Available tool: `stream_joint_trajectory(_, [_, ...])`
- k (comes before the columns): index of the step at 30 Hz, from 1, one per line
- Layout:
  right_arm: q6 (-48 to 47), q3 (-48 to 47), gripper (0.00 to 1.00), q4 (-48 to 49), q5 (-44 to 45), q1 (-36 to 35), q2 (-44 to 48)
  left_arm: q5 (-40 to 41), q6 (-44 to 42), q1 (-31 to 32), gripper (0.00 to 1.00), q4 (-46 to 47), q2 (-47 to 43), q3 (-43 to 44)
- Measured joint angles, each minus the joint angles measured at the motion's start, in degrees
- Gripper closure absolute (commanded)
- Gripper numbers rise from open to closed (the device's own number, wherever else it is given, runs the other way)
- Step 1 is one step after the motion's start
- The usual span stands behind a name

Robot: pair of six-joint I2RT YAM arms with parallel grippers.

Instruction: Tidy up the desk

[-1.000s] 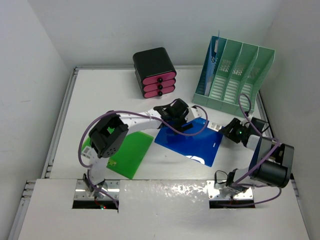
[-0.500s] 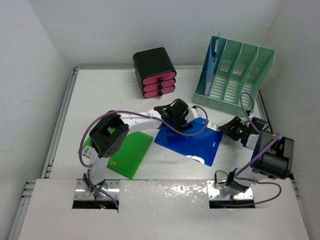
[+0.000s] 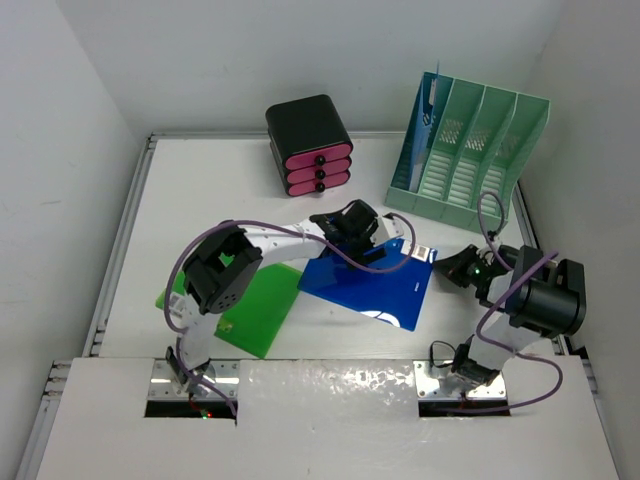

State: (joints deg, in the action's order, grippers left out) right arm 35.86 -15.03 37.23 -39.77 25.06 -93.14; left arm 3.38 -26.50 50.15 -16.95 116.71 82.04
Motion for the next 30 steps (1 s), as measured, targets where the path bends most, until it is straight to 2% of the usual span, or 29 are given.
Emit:
stream_joint_trajectory(2, [1.14, 0.72, 1.00, 1.70, -1.03, 0.00, -1.11, -0.04, 0.00, 0.00, 0.27, 0.09, 0.35, 0.00])
stream_joint_trajectory(8, [2.36, 1.33, 0.98, 4.11, -2.47, -0.02, -1.51, -0.55, 0.00, 0.00, 0.27, 0.09, 1.55, 0.02])
stream_joint_trajectory(11, [2.27, 1.42, 0.80, 4.11, -2.58, -0.02, -1.33, -0.76, 0.00, 0.00, 0.27, 0.09, 1.75, 0.02])
stream_joint_trajectory(12, [2.19, 1.44, 0.68, 3.98, -2.58, -0.02, -1.27, -0.85, 0.00, 0.00, 0.27, 0.11, 1.75, 0.02])
stream_joint_trajectory(13, [2.27, 1.44, 0.64, 3.85, -2.71, -0.02, -1.11, -0.87, 0.00, 0.00, 0.27, 0.11, 1.75, 0.02])
stream_joint_trajectory(15, [2.69, 1.25, 0.61, 4.52, -3.85, -0.02, -0.96, -0.87, 0.00, 0.00, 0.27, 0.11, 1.75, 0.02])
stream_joint_trajectory(18, [2.84, 0.28, 0.61, 4.50, -3.67, -0.07, -0.98, -0.92, -0.02, 0.00, 0.27, 0.11, 1.75, 0.02])
stream_joint_trajectory(26, [2.14, -3.37, 0.70, 2.47, -2.21, -0.07, -1.03, -0.90, -0.02, 0.00, 0.27, 0.11, 1.84, 0.02])
stream_joint_trajectory(30, [1.77, -4.22, 0.70, 2.19, -2.21, -0.07, -1.11, -0.83, -0.02, 0.00, 0.27, 0.24, 2.36, 0.13])
